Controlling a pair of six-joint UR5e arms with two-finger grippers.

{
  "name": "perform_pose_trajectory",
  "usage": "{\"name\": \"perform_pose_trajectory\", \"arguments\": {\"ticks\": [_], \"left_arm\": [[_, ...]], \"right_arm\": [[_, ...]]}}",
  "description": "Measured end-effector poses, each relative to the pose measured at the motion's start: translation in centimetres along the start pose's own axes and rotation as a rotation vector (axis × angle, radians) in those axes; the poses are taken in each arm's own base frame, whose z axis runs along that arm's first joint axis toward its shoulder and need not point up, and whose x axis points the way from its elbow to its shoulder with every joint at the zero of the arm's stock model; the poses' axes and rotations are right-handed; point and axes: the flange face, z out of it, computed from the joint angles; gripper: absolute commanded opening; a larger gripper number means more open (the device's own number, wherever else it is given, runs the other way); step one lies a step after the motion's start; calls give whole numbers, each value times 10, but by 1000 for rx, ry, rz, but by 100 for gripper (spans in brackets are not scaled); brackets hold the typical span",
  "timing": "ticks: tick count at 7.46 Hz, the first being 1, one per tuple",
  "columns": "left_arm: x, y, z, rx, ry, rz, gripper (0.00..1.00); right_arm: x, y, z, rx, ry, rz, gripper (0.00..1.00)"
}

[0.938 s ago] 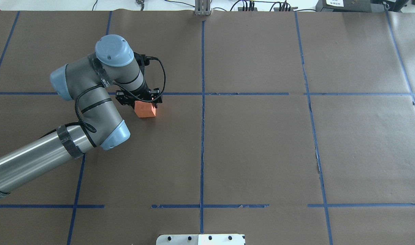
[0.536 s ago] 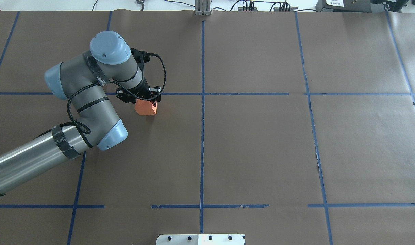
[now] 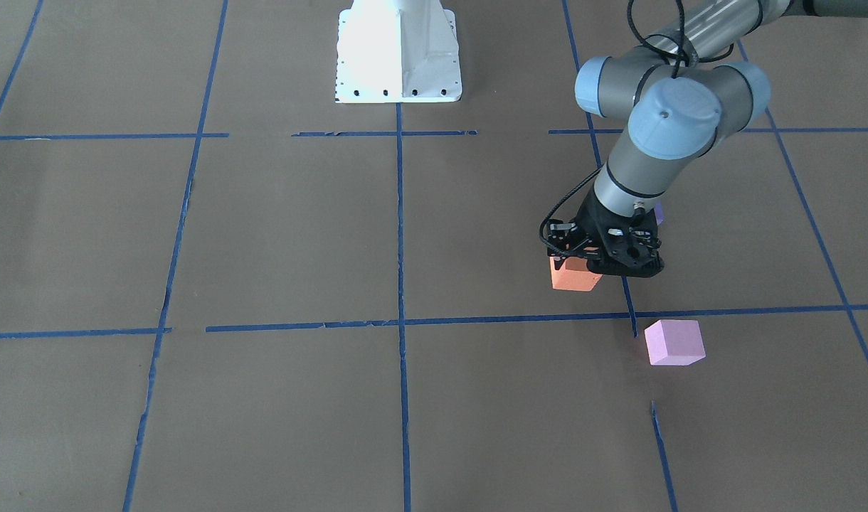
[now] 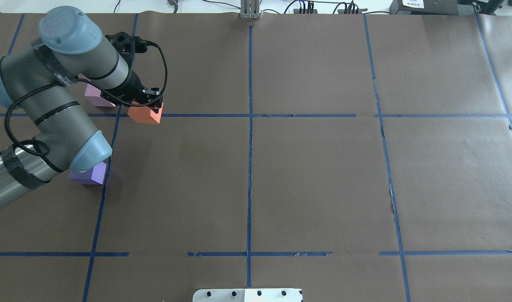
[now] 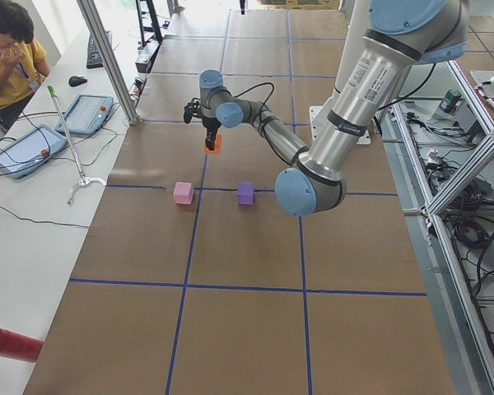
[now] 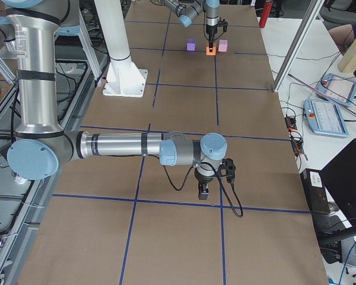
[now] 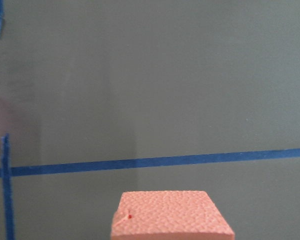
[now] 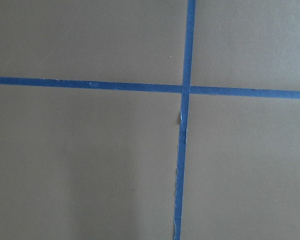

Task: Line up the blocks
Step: 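Carry the orange cube with the left gripper toward the pink cube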

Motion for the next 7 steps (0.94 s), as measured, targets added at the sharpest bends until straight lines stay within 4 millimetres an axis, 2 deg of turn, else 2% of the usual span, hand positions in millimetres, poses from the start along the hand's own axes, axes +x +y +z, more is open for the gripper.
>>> {"name": "perform_pose_trajectory", "arguments": {"ticks": [2, 3, 5, 7], "left_arm": [[-75, 4, -7, -34, -14, -37, 18], [-101, 8, -4, -48, -26, -61, 22], [-131, 12, 16, -75, -55, -80, 23], [-150, 9, 46, -97, -69, -90, 23]], "right_arm": [[0, 0, 0, 0, 0, 0, 100], [0, 0, 0, 0, 0, 0, 100], [0, 0, 0, 0, 0, 0, 100], [0, 0, 0, 0, 0, 0, 100]]}}
